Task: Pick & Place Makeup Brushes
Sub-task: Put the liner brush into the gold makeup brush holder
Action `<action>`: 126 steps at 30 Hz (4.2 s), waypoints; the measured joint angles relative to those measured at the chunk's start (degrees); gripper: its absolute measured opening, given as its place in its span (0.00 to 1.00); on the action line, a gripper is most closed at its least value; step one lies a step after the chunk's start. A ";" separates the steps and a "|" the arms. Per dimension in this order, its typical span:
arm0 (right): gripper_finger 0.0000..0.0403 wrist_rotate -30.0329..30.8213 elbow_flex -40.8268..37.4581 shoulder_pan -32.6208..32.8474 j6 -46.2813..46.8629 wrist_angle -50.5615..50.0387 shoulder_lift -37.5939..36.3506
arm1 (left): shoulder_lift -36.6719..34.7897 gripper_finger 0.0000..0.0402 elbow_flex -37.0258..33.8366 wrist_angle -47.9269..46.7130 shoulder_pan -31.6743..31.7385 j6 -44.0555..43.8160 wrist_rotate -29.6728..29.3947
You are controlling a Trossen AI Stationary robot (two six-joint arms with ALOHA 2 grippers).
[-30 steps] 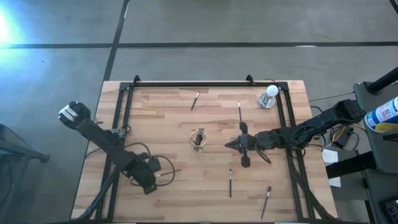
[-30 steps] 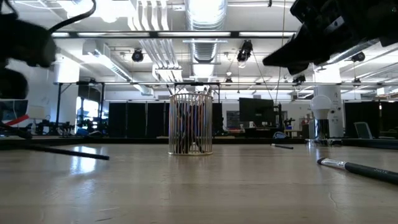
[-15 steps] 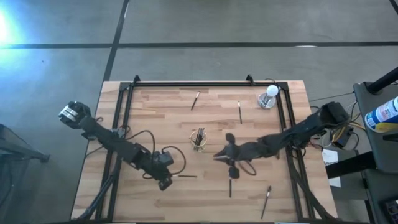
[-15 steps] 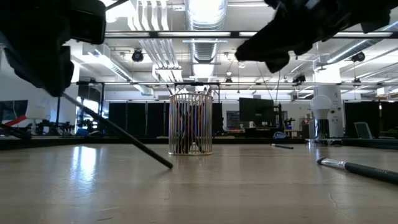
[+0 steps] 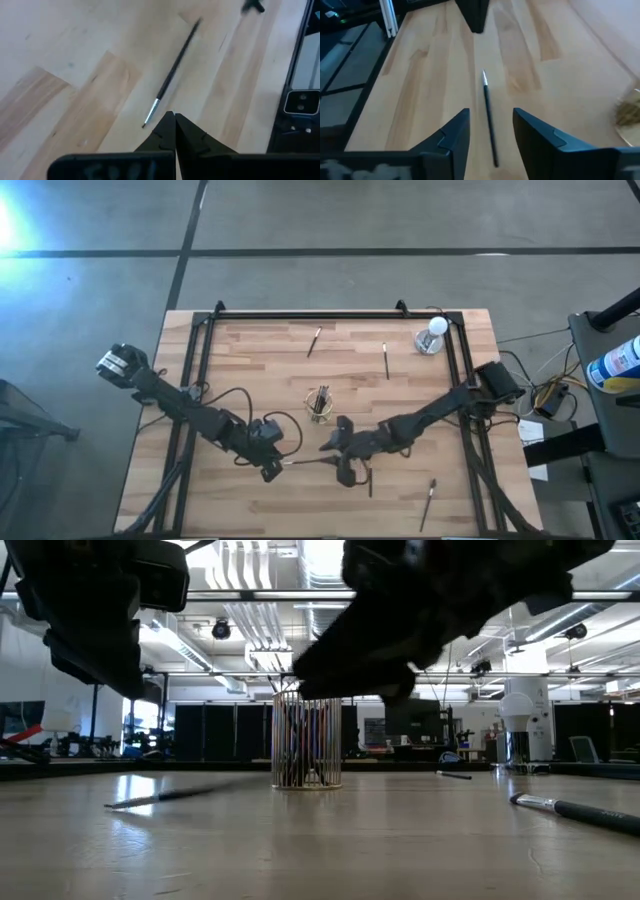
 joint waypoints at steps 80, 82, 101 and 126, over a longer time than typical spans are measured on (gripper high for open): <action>0.03 17.60 -5.67 0.31 -4.50 23.05 -11.34 | -5.64 0.21 -26.99 94.47 -4.55 42.71 -34.58; 0.03 16.57 -5.52 0.31 -5.95 24.76 -10.35 | -5.64 0.21 -25.67 94.59 -3.53 44.17 -32.02; 0.03 14.13 -2.79 0.31 -11.35 26.31 -8.98 | -5.26 0.21 -16.94 87.35 1.67 50.72 -22.49; 0.23 16.79 -3.24 0.38 -12.29 6.63 -15.44 | -14.05 0.02 -11.08 60.77 6.34 53.65 -25.11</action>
